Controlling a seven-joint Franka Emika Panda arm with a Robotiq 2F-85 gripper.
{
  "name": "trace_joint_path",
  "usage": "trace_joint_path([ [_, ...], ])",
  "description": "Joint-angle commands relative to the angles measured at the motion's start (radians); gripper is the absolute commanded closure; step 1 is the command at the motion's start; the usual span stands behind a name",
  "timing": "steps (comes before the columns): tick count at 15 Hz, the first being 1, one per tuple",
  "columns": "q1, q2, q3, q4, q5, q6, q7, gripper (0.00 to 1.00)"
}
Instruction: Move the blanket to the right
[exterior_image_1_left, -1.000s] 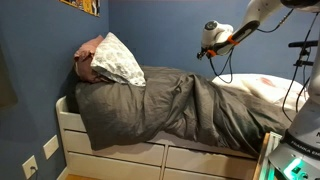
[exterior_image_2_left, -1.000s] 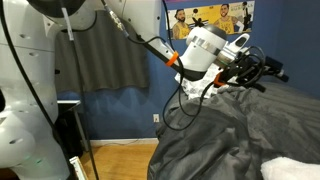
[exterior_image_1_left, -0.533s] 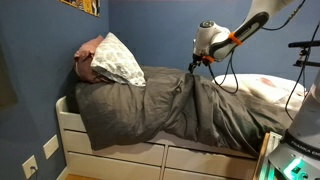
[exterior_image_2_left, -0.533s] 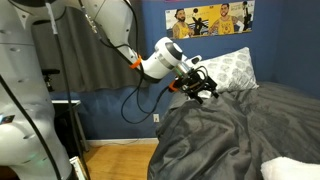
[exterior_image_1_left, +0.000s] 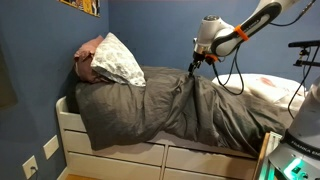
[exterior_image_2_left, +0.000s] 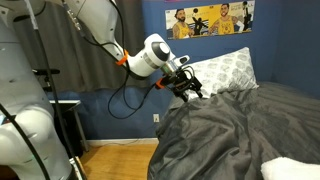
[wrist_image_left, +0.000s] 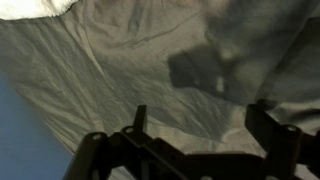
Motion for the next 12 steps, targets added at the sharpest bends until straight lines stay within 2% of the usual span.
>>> trace_joint_path([
  [1,0.042,0.017,0.017,-0.025,0.202,-0.005,-0.175,0.0],
  [3,0.082,0.03,0.055,-0.057,0.271,-0.018,-0.237,0.0],
  [6,0.154,0.096,0.121,-0.098,0.284,0.013,-0.251,0.0],
  [9,0.227,0.228,0.164,-0.08,0.174,0.029,-0.209,0.0],
  [12,0.309,0.372,0.153,-0.03,0.024,0.019,-0.172,0.0],
])
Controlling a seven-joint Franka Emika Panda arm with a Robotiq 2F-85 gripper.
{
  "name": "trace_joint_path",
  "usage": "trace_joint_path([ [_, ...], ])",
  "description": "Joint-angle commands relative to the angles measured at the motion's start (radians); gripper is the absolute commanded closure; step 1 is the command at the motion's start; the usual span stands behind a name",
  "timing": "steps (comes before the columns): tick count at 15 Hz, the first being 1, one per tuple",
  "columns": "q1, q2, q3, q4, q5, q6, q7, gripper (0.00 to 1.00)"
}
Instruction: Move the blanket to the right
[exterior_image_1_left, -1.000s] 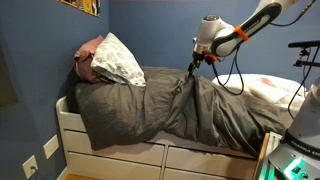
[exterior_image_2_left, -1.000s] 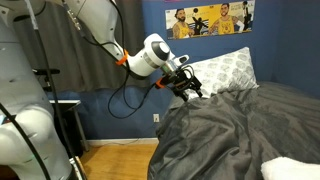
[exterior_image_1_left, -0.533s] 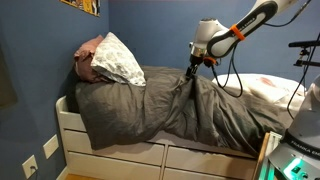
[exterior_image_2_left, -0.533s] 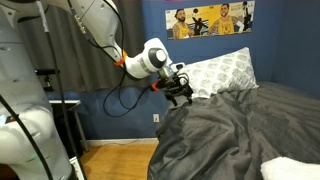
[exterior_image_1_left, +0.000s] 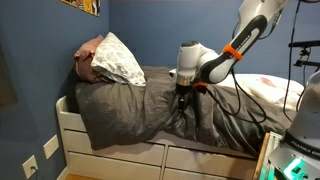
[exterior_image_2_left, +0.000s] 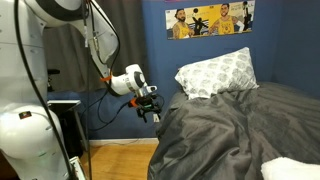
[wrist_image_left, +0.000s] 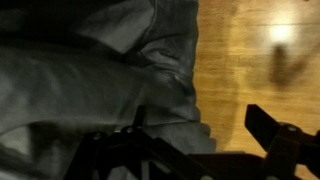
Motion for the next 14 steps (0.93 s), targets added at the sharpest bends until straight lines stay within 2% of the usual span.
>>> trace_joint_path([
  [1,0.084,0.198,-0.028,0.093,-0.204,0.008,0.054,0.0],
  [2,0.053,0.089,-0.011,0.023,-0.102,0.001,0.02,0.0],
  [4,0.068,0.135,-0.015,0.036,-0.11,0.003,0.035,0.0],
  [9,0.06,0.108,-0.018,0.039,-0.111,0.002,0.031,0.0],
  [11,0.099,0.136,-0.06,0.084,-0.283,-0.061,0.06,0.0],
  [14,0.111,0.23,-0.053,0.159,-0.47,-0.014,0.077,0.0],
])
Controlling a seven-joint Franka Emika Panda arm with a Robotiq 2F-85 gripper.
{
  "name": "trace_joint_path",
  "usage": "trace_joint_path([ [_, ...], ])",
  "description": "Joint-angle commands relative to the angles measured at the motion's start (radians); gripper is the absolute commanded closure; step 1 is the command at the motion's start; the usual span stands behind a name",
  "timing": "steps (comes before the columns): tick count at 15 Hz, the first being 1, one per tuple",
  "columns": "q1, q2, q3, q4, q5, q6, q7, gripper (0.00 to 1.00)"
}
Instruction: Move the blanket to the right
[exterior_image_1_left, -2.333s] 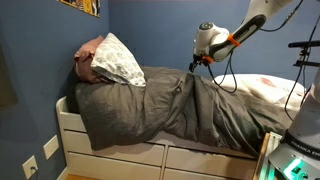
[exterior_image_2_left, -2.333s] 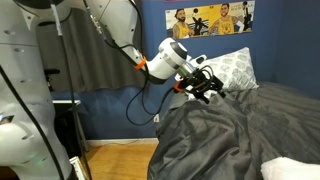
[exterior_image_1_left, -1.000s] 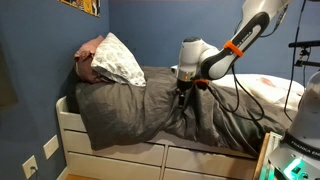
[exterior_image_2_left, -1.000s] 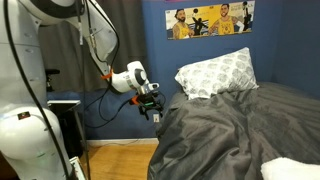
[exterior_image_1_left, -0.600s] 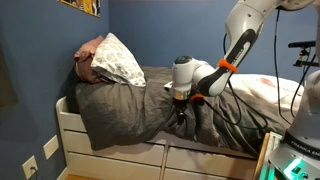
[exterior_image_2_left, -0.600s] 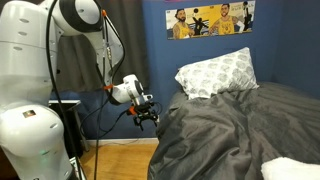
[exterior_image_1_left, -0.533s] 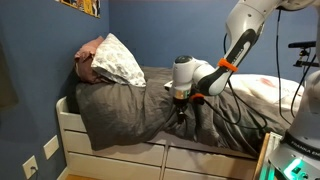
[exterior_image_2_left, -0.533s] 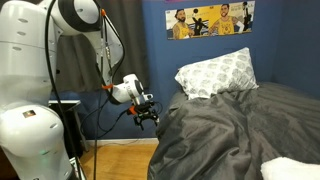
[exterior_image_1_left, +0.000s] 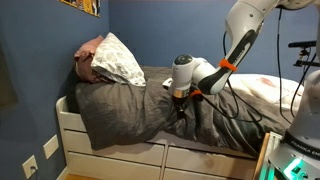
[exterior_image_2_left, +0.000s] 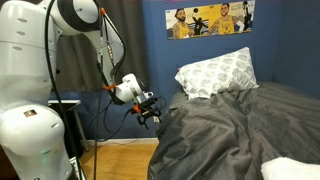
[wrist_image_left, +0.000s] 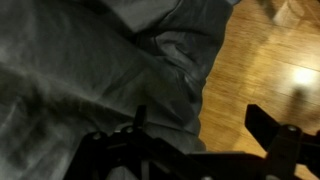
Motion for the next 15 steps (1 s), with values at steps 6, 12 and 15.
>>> trace_joint_path([
  [6,0.085,0.274,-0.028,0.228,-0.527,0.157,0.105,0.0],
  [12,0.117,0.434,-0.051,0.413,-0.904,0.138,0.147,0.0],
  [15,0.118,0.494,-0.06,0.482,-1.088,0.097,0.166,0.0],
])
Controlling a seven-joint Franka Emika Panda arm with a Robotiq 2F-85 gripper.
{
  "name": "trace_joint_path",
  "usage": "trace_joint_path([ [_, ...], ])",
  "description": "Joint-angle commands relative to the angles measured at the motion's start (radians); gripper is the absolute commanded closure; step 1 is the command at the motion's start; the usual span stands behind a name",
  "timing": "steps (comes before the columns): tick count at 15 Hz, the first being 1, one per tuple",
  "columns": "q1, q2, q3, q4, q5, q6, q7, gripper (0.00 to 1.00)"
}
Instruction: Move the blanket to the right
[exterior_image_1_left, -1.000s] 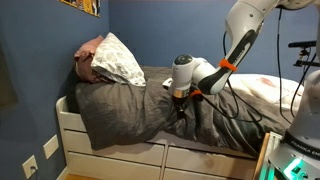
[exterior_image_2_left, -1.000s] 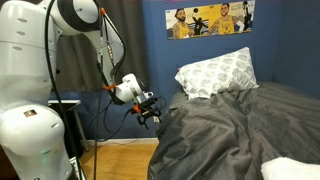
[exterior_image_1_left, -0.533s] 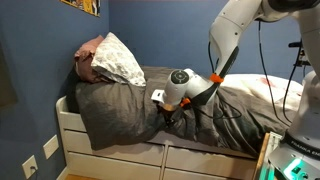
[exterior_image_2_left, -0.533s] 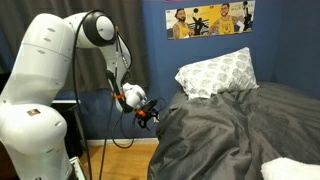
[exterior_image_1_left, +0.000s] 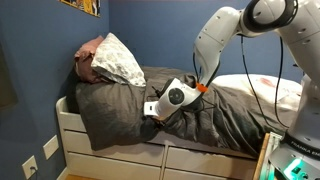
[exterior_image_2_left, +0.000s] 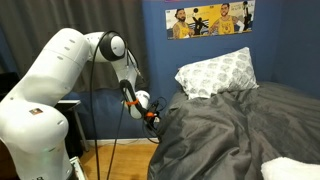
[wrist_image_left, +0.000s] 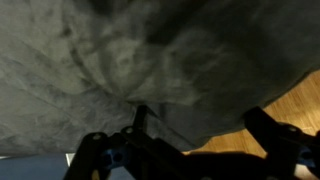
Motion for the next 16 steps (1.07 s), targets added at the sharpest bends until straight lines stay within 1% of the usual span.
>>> trace_joint_path([
  [1,0.018,0.085,-0.024,0.1,-0.203,-0.047,0.038,0.18],
  [2,-0.059,0.099,0.058,0.11,-0.258,-0.109,0.024,0.26],
  [4,-0.08,0.118,0.086,0.12,-0.313,-0.172,0.033,0.41],
  [5,-0.093,0.126,0.101,0.122,-0.325,-0.198,0.034,0.5],
  [6,-0.104,0.13,0.114,0.122,-0.328,-0.219,0.033,0.56],
  [7,-0.114,0.134,0.126,0.12,-0.329,-0.238,0.034,0.62],
  [10,-0.135,0.124,0.158,0.103,-0.27,-0.275,0.025,0.84],
  [12,-0.143,0.103,0.175,0.09,-0.214,-0.292,0.012,0.96],
  [13,-0.147,0.09,0.183,0.084,-0.189,-0.298,0.009,0.99],
  [14,-0.147,0.064,0.19,0.075,-0.158,-0.307,0.004,1.0],
  [15,-0.145,0.038,0.194,0.068,-0.136,-0.318,0.001,1.0],
  [16,-0.142,-0.004,0.199,0.058,-0.114,-0.331,0.002,0.97],
])
